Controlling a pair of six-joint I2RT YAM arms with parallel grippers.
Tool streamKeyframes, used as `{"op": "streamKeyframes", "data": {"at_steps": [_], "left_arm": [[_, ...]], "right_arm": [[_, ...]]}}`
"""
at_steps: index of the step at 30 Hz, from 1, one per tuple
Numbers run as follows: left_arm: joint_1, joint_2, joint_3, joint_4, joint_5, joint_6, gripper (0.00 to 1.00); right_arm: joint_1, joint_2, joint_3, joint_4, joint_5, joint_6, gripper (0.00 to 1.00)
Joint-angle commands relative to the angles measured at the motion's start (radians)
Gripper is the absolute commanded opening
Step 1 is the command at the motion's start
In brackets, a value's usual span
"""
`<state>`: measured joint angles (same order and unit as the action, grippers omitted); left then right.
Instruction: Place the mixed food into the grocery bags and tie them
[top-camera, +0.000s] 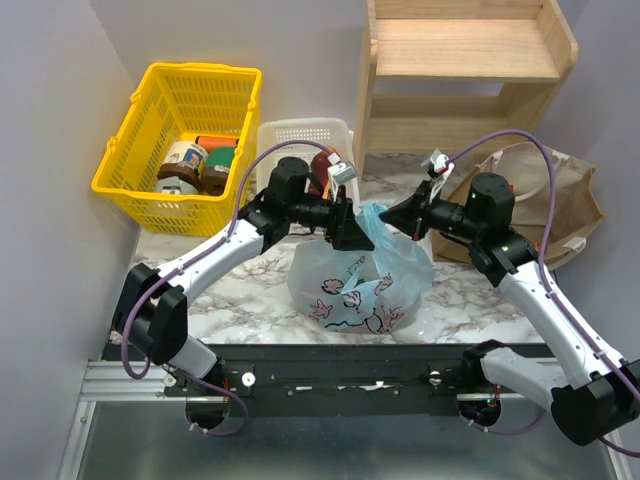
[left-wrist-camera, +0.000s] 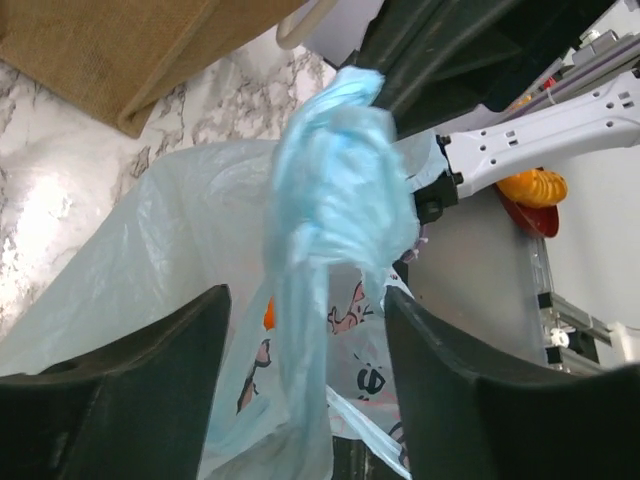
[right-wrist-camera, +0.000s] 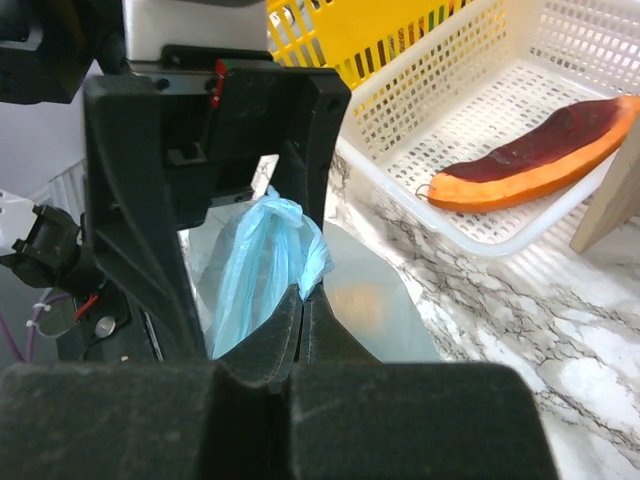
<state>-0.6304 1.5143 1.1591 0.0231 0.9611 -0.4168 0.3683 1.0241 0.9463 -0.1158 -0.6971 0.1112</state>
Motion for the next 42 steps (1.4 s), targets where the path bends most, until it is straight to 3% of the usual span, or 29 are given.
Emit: {"op": "streamKeyframes", "data": {"at_steps": [1, 6, 15, 25, 33, 39, 42], "left_arm": [[0.005, -0.054, -0.013, 0.136, 0.060, -0.057, 0.78], [0.005, 0.012, 0.028, 0.242, 0.079, -0.192, 0.80], [0.006, 0.035, 0.030, 0.256, 0.041, -0.191, 0.77], [0.006, 0.057, 0.021, 0.066, -0.025, -0.062, 0.47], [0.006, 0.011, -0.016, 0.035, -0.055, -0.030, 0.41], [0.006, -0.014, -0.039, 0.135, -0.030, -0.082, 0.41], [0.006, -0.011, -0.047, 0.133, -0.045, -0.095, 0.31]], "right_arm": [[0.021, 0.016, 0.025, -0.022, 0.025, -0.016, 0.01], [0.049, 0.025, 0.028, -0.022, 0.033, -0.025, 0.01], [0.058, 0.018, 0.043, -0.057, 0.042, -0.038, 0.01], [0.061, -0.035, 0.068, -0.108, 0.148, -0.036, 0.01], [0.061, -0.075, 0.069, -0.133, 0.163, -0.028, 0.01], [0.069, -0.096, 0.068, -0.130, 0.122, -0.008, 0.01], [0.077, -0.131, 0.062, -0.119, 0.120, 0.002, 0.01]]}}
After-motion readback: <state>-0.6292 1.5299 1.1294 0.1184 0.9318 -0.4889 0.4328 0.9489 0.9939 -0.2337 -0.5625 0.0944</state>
